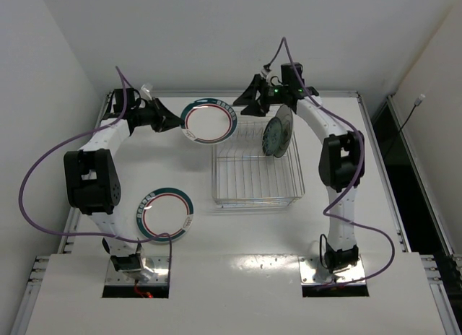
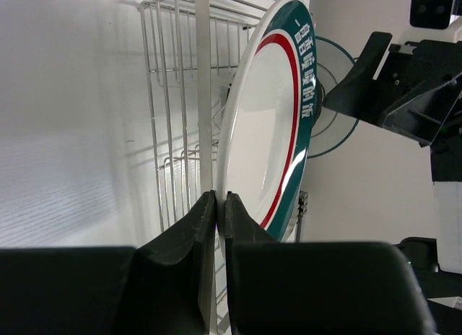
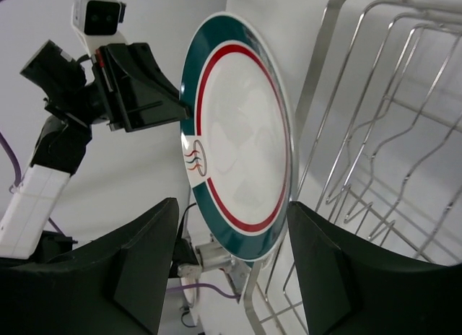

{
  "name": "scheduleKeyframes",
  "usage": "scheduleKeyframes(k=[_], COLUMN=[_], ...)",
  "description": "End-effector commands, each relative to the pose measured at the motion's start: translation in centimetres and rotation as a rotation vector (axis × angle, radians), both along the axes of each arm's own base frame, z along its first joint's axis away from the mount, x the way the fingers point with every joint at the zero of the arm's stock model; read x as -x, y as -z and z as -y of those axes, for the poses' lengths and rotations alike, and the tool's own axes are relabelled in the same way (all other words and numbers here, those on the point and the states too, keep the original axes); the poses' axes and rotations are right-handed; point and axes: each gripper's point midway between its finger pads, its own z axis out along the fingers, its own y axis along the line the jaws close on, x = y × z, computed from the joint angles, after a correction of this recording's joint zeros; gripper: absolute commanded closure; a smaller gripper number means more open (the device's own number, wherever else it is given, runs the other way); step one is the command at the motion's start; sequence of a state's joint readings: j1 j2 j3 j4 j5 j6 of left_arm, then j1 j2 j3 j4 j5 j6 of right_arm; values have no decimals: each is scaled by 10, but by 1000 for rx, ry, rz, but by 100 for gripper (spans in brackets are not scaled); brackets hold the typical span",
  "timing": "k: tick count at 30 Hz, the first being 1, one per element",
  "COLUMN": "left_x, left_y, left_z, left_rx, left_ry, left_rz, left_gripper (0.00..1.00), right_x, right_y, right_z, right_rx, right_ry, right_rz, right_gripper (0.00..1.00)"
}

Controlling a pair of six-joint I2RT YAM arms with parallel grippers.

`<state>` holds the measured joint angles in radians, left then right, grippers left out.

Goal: Load the plates into the dish rack

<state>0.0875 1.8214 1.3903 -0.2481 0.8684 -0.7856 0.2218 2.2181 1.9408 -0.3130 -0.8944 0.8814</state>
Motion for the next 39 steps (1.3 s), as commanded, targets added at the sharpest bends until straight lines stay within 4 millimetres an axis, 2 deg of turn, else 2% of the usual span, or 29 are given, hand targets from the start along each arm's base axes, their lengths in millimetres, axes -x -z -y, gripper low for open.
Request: scheduleKeyframes(k=[1,3,6,9,12,15,16,17,20,21,23,24,25,26,27,29,33,35,39], left_x=[-4,-3,-4,-1,-1,-2,-2,-1,-1,-1,-1,-2,-2,-2,-2,-2,-2,-2,-2], left_y=[-37,-38,-42,-37,-38,-40,-40,-38,-38,-38,-38,-34,-34,-34,-34,-34,-34,-34,-34], left_z=[5,6,6,8,9,9,9,9,9,9,9,9,9,9,9,9,9,9,9], left_rx=[21,32,40,52,63,68,68,64,64,64,64,65,65,65,65,65,65,65,65], left_ry=[45,50,54,58,65,62,62,64,64,64,64,64,64,64,64,64,64,64,64], left_rz=[115,109,127,110,121,122,122,117,117,117,117,108,108,108,108,108,108,108,108], left_gripper=[100,100,100,100,100,100,100,100,100,100,100,100,100,100,100,100,100,100,100], right_x=[12,14,20,26,32,31,31,31,11,7,0,-4,-12,-12,-13,-13,-7,2,11], right_y=[-7,-8,7,17,17,22,14,14,-15,-18,-38,-36,-37,-37,-39,-25,-14,-4,-3], right_z=[-20,-25,-34,-44,-54,-54,-54,-54,-31,-24,-10,-2,18,19,29,37,39,25,2], right_rx=[-28,-31,-19,-19,-31,-31,-37,-37,-55,-55,-62,-54,-42,-42,-40,-26,-9,-7,-14], right_ry=[-62,-73,-94,-121,-142,-142,-142,-142,-88,-74,-47,-25,8,8,28,35,27,-1,-44], right_rz=[39,47,18,-4,-12,-12,10,10,64,66,103,91,104,105,96,83,59,40,49], right_gripper=[41,41,41,41,43,43,43,43,43,43,43,43,43,43,43,43,43,43,43])
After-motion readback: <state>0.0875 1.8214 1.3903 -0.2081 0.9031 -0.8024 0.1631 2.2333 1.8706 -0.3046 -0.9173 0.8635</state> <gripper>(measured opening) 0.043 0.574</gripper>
